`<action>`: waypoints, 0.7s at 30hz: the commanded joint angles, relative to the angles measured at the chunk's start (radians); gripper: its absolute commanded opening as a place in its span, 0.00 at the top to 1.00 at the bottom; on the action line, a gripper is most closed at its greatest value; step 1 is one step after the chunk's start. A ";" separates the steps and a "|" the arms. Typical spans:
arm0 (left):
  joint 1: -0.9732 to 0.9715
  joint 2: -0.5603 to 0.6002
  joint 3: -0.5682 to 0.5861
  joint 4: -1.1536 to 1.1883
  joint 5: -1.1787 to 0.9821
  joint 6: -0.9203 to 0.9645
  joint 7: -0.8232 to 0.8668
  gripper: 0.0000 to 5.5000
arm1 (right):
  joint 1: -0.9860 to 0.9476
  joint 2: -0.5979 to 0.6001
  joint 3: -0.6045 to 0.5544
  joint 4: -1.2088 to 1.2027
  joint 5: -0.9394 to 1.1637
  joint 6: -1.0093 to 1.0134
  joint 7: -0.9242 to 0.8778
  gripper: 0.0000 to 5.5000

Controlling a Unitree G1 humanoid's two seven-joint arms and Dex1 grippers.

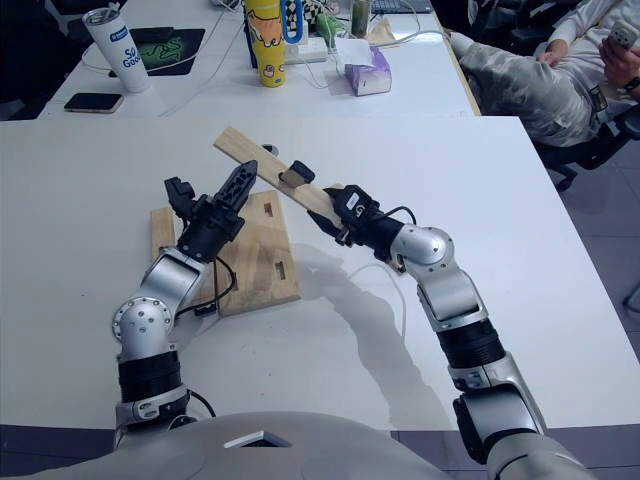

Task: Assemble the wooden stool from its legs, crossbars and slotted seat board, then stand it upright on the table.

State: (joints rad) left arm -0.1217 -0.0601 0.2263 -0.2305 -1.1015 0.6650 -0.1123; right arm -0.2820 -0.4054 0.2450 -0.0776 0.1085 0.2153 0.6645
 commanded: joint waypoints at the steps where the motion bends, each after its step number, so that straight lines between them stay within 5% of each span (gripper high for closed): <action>1: -0.017 -0.017 0.000 -0.001 -0.013 -0.015 0.010 0.37 | 0.009 0.005 -0.007 -0.040 0.043 -0.005 0.046 0.62; 4: -0.022 -0.017 -0.012 -0.009 -0.007 -0.029 0.001 0.37 | 0.017 0.005 -0.016 -0.056 0.083 0.024 0.076 0.62; 21: -0.056 0.010 -0.046 0.016 0.015 -0.072 -0.049 0.81 | 0.016 -0.014 -0.059 -0.094 0.213 0.118 0.174 0.62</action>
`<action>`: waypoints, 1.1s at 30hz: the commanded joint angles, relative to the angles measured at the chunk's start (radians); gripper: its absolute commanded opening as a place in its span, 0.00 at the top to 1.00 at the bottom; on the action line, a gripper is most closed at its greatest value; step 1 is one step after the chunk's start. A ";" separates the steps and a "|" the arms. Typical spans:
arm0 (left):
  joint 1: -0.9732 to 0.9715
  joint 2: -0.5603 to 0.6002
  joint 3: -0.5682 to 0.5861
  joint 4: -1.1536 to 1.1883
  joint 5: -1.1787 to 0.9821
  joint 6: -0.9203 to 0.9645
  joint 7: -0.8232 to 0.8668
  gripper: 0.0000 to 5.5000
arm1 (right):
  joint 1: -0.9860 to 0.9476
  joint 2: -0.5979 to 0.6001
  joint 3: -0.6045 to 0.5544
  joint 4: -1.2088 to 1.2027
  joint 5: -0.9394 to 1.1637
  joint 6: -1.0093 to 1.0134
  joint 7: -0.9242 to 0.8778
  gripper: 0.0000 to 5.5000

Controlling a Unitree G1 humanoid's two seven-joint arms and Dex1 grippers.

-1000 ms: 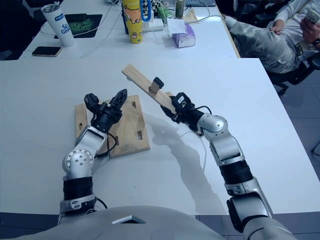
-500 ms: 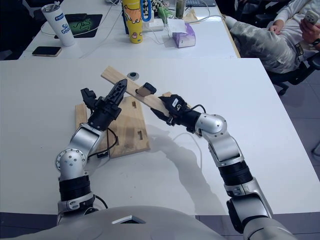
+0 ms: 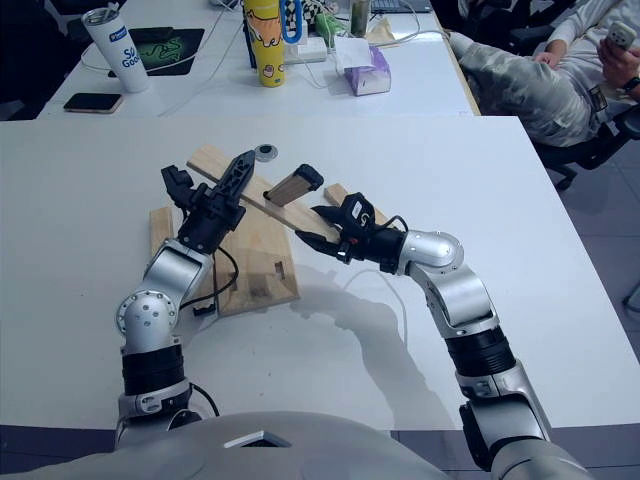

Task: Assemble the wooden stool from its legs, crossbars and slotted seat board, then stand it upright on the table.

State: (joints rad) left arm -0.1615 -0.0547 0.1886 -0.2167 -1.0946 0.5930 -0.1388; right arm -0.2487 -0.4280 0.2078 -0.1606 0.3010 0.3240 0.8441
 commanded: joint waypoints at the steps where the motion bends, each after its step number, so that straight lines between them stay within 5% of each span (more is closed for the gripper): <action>1: -0.016 0.005 -0.009 0.001 0.007 0.000 -0.023 0.81 | -0.016 0.009 -0.022 -0.011 0.019 0.009 -0.007 0.62; 14: -0.029 -0.006 0.014 0.092 0.098 -0.087 0.009 0.81 | -0.050 0.033 -0.060 0.006 0.035 0.014 -0.007 0.62; 20: -0.018 -0.026 0.030 0.102 0.115 -0.111 0.033 0.81 | -0.057 0.015 -0.067 -0.018 0.059 0.031 0.021 0.42; 33: -0.083 0.037 0.202 0.130 0.096 -0.158 0.148 0.82 | -0.070 0.094 -0.163 -0.013 0.130 0.069 -0.112 0.42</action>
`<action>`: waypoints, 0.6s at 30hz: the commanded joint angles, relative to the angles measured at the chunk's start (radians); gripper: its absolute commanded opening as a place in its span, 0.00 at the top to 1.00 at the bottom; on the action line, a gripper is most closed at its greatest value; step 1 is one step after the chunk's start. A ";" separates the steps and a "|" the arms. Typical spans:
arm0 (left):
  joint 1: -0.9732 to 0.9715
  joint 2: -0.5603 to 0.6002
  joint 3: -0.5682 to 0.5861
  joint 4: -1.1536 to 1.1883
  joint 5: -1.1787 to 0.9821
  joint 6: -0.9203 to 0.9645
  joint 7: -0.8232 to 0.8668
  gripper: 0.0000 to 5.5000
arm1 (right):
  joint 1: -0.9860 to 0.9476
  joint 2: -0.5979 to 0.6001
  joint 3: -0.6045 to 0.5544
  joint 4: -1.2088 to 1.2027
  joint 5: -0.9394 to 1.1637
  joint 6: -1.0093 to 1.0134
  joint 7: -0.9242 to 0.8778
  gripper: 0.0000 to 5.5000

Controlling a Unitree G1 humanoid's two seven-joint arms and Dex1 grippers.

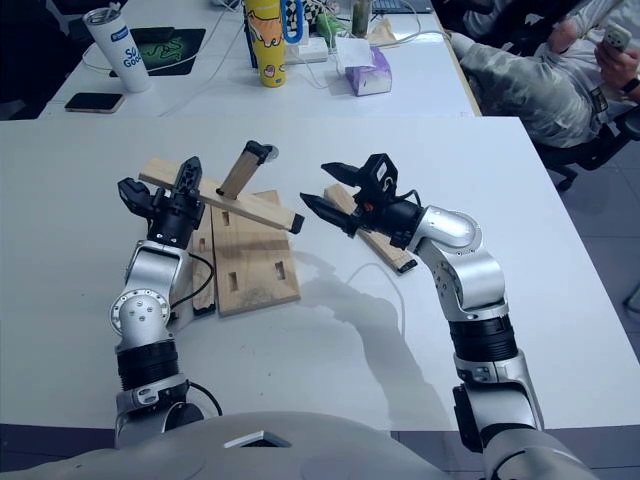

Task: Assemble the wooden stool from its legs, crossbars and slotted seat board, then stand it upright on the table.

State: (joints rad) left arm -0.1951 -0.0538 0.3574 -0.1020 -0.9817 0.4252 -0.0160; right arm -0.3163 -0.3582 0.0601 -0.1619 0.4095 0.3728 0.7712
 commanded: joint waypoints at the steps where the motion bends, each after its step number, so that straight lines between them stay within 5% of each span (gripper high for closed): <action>1: -0.056 0.043 0.044 0.011 -0.023 0.012 0.030 0.82 | 0.003 0.032 -0.020 -0.019 0.027 0.028 -0.053 0.42; 7: -0.024 0.107 0.125 -0.089 -0.091 0.042 0.076 0.82 | 0.047 0.076 -0.038 -0.018 0.008 0.041 -0.169 0.42; 18: 0.106 0.376 0.275 -0.264 -0.118 0.141 0.181 0.82 | 0.148 0.156 -0.020 0.064 -0.232 -0.043 -0.487 0.74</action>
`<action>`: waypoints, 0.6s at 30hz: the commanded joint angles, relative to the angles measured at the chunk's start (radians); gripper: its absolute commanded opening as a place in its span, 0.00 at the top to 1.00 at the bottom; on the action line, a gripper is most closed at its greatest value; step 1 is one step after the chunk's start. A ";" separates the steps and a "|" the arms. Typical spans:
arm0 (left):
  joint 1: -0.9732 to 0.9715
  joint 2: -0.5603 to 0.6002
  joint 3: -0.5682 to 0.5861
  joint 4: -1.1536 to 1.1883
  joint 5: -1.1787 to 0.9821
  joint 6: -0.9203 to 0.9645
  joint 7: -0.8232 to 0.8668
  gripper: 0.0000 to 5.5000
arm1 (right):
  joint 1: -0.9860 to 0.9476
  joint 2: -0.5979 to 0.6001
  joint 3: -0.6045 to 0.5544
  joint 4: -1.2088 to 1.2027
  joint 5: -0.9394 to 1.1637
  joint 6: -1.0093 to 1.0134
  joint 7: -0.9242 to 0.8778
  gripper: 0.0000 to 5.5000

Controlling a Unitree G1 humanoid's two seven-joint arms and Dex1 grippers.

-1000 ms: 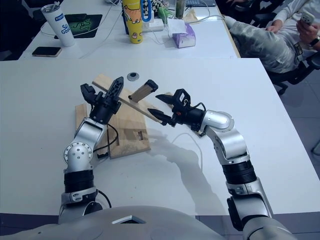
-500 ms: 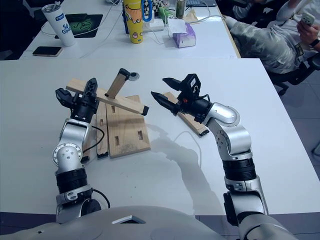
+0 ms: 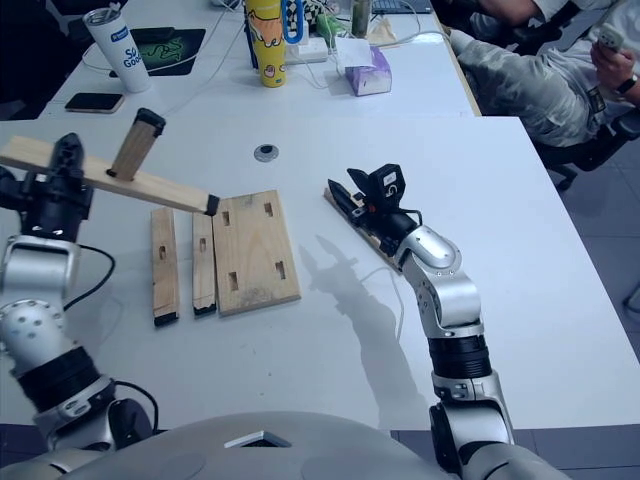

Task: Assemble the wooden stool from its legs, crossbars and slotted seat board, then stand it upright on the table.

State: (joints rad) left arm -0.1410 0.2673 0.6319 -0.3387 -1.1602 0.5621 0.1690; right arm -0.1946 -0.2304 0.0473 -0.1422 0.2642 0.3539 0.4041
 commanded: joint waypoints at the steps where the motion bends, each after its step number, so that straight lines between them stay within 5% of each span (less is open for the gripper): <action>1: 0.069 0.054 -0.003 -0.032 0.085 -0.005 0.004 0.82 | 0.026 0.050 -0.013 0.060 -0.101 -0.030 -0.158 0.77; 9: 0.152 -0.014 -0.146 -0.047 0.408 -0.134 0.006 0.82 | 0.026 0.142 -0.002 0.092 -0.165 -0.093 -0.280 1.00; 18: 0.127 -0.036 -0.074 -0.082 0.401 -0.184 0.016 0.82 | 0.083 0.143 -0.007 0.077 -0.183 -0.107 -0.290 1.00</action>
State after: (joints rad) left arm 0.0009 0.2390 0.5462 -0.3869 -0.7414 0.3822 0.1774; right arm -0.1249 -0.0912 0.0381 -0.0500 0.0871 0.2503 0.1206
